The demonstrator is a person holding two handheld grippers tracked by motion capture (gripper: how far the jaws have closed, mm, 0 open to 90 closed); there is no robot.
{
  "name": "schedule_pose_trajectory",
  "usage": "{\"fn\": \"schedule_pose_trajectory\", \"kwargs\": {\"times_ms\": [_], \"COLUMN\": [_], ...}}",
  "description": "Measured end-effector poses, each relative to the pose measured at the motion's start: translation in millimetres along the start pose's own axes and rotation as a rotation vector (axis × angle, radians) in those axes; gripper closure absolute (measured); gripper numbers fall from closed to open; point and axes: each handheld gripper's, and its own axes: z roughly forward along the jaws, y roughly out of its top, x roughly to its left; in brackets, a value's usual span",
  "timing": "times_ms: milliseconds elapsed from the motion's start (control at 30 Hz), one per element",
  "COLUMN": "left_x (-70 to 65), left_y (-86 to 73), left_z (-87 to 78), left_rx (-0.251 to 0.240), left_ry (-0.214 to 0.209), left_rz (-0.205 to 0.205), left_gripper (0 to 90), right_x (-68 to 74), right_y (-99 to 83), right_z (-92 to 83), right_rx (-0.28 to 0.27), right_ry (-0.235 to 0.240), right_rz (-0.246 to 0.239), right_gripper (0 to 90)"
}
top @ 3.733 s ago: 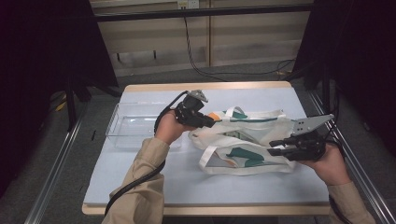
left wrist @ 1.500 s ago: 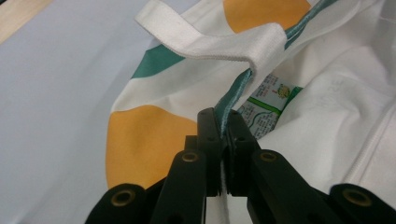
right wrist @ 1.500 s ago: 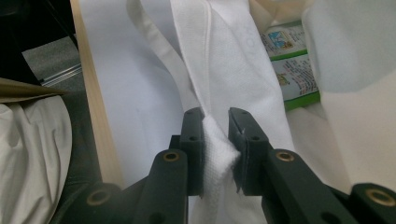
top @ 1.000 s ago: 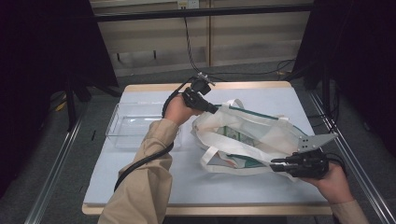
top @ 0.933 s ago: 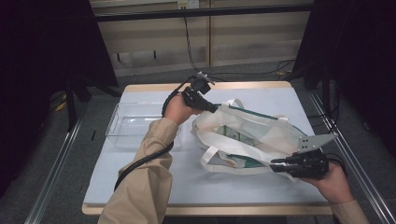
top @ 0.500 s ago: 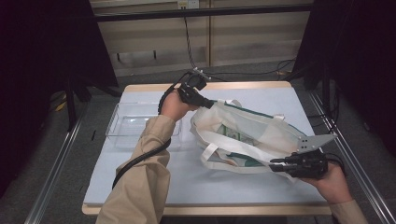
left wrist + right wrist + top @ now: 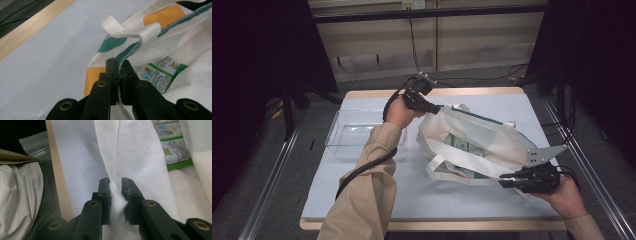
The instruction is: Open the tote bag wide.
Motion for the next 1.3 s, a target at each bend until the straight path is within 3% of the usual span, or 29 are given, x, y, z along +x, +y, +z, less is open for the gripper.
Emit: {"fn": "schedule_pose_trajectory", "kwargs": {"times_ms": [200, 367, 633, 833, 967, 1133, 1300], "left_x": [-2.9, -6.1, -9.8, -11.3, -10.8, -11.7, -12.5], "left_y": [1.0, 0.3, -2.0, -3.3, -3.5, -4.1, -3.5], "left_z": [2.1, -1.6, -2.6, -3.9, -3.9, -3.9, -4.7], "left_rx": [0.004, 0.010, 0.002, 0.005, 0.008, 0.004, 0.009], "left_ry": [-0.005, -0.012, -0.014, -0.014, -0.015, -0.016, -0.016], "left_rz": [0.000, 0.019, 0.023, 0.030, 0.033, 0.027, 0.045], "left_gripper": [87.4, 87.3, 87.1, 87.1, 87.1, 87.1, 87.1], "right_x": [-2.1, -4.1, -5.4, -8.4, -9.2, -9.7, -13.9], "right_y": [-1.4, 0.6, 10.5, 14.8, 18.5, 20.8, 15.9], "right_z": [-0.2, -7.3, -17.2, -23.4, -25.5, -32.6, -29.4], "right_rx": [-0.014, -0.047, -0.062, -0.085, -0.082, -0.130, -0.119], "right_ry": [-0.007, -0.029, -0.069, -0.072, -0.062, -0.083, -0.134], "right_rz": [0.014, 0.044, 0.077, 0.087, 0.111, 0.116, 0.124], "right_gripper": [75.7, 64.3, 54.5, 49.7, 40.8, 39.6, 44.7]}}
